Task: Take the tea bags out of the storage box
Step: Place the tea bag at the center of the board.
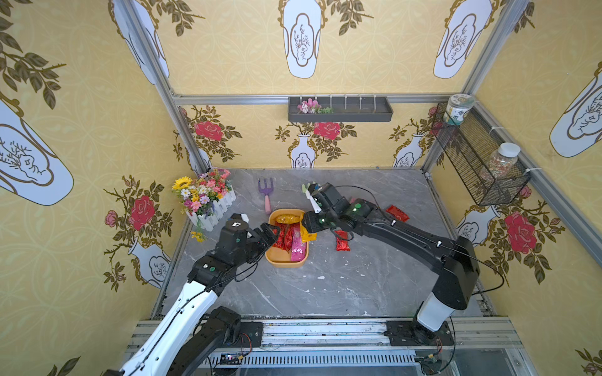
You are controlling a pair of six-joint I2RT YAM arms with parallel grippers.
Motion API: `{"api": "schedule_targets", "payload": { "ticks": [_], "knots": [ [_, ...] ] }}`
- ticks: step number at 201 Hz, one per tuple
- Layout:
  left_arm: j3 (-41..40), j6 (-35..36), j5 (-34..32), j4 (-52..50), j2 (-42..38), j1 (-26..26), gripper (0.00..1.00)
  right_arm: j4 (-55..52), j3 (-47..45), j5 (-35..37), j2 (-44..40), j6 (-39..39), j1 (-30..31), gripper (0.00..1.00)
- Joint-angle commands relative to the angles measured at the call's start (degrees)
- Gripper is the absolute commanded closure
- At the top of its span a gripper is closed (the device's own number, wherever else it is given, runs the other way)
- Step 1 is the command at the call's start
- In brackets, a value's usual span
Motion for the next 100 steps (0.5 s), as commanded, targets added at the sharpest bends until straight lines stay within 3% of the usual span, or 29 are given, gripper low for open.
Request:
{"api": "schedule_targets", "payload": {
  "ticks": [1,51,100],
  "knots": [
    [0.0,-2.6,-5.7,7.8,4.8,-6.8,0.11,-3.1,-5.0,-0.2,-4.9,-1.2,-4.9,0.45],
    [3.4,-3.1,-7.9,14.8,16.6,-15.4,0.11,-5.6,-16.3,-3.6,-11.7,-4.1,-18.8,0.46],
    [5.5,-3.1,-6.6,18.3,23.9,-19.1,0.11,-6.9,-16.3,-5.2,-2.7,-6.2,-24.4,0.49]
  ]
}}
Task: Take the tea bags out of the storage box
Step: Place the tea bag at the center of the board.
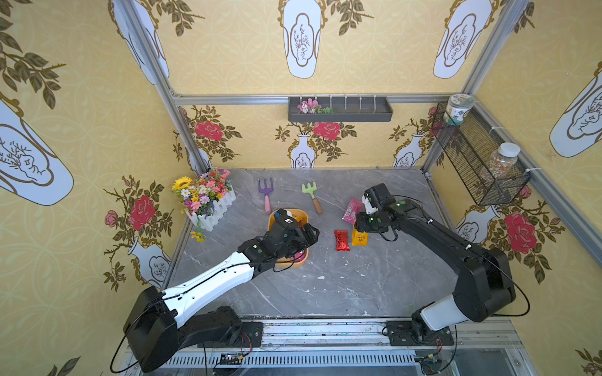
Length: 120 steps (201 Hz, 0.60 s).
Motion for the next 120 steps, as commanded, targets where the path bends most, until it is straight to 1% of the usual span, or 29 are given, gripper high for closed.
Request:
{"api": "schedule_targets", "payload": {
  "ticks": [1,33,53,78,102,120],
  "knots": [
    [0.5,-0.2,0.0,3.0,1.3,-0.9,0.11,-1.1,0.9,-1.5,3.9,-1.8,-1.2,0.49],
    [-1.8,-0.5,-1.5,2.8,-2.1,-1.1,0.11,-1.0,2.2,0.1,8.6,-2.7,-1.5,0.5],
    [-3.0,-0.6,-3.2,1.4,-5.2,-1.1,0.09,-1.1,2.6,1.6,10.3,-3.1,-1.8,0.47],
    [-3.0,-0.2,-5.6,-1.8,-8.0,-0.8,0.07,0.2,2.1,1.0,12.5,-3.2,-2.1,0.45],
    [-2.7,0.8,-6.0,-4.7,-10.0,1.6,0.06,1.4,1.7,1.0,13.9,-2.8,-2.1,0.45],
    [-1.7,2.4,-5.8,-7.7,-10.7,4.2,0.06,1.9,1.7,1.4,14.2,-2.6,-2.1,0.43]
  ]
}}
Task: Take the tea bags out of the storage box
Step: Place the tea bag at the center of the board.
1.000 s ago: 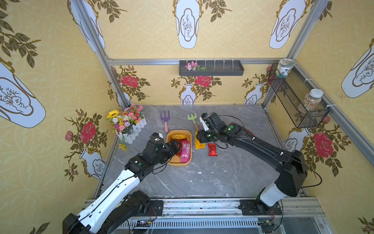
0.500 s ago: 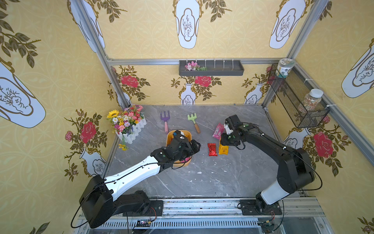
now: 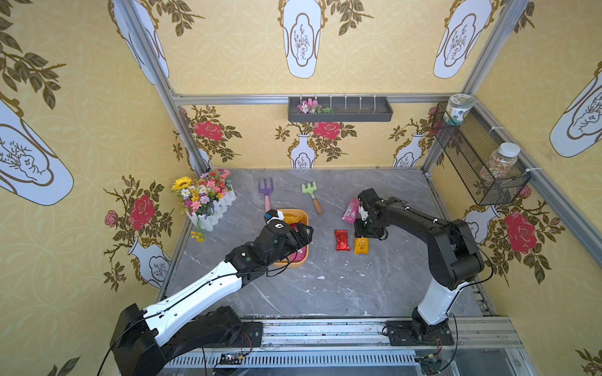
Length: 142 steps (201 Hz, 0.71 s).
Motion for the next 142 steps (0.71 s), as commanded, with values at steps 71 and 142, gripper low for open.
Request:
{"api": "schedule_targets", "payload": {
  "ticks": [71,142],
  "knots": [
    [11.2,12.0,-5.8,-18.2,6.0,7.9,0.07,-0.4,1.3,4.0,-6.6,-1.0,0.2,0.21],
    [22.8,19.4,-3.8,-21.3,21.3,12.0,0.09,-4.6,8.1,7.9,-19.6,-1.7,13.1,0.21]
  ]
}}
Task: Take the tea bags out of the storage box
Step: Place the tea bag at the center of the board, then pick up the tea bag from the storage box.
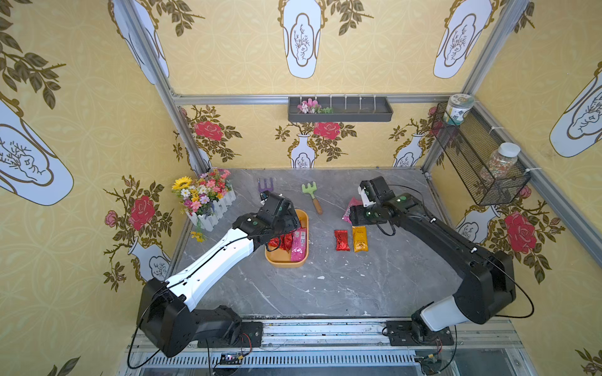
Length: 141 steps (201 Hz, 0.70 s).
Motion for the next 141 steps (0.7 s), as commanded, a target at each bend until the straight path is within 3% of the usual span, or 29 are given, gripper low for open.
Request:
{"api": "schedule_targets", "payload": {
  "ticks": [1,74,100,141],
  "knots": [
    [2.5,3.6,1.2,-0.7,3.6,1.6,0.09,-2.4,2.5,2.7,-2.1,-0.3,5.4,0.21],
    [10.2,9.6,1.2,-1.9,18.9,5.0,0.06,-0.1,3.0,3.1,-3.9,2.1,21.4,0.19],
    [2.5,4.8,10.1,4.9,12.9,11.0,0.06,-0.3,6.2,7.1,1.5,-1.1,24.8,0.2],
    [-7.9,-0.8,16.9,10.7,-0.9,16.8,0.06,2.1,13.2,7.3,12.6,-9.9,25.3,0.23]
  ]
}}
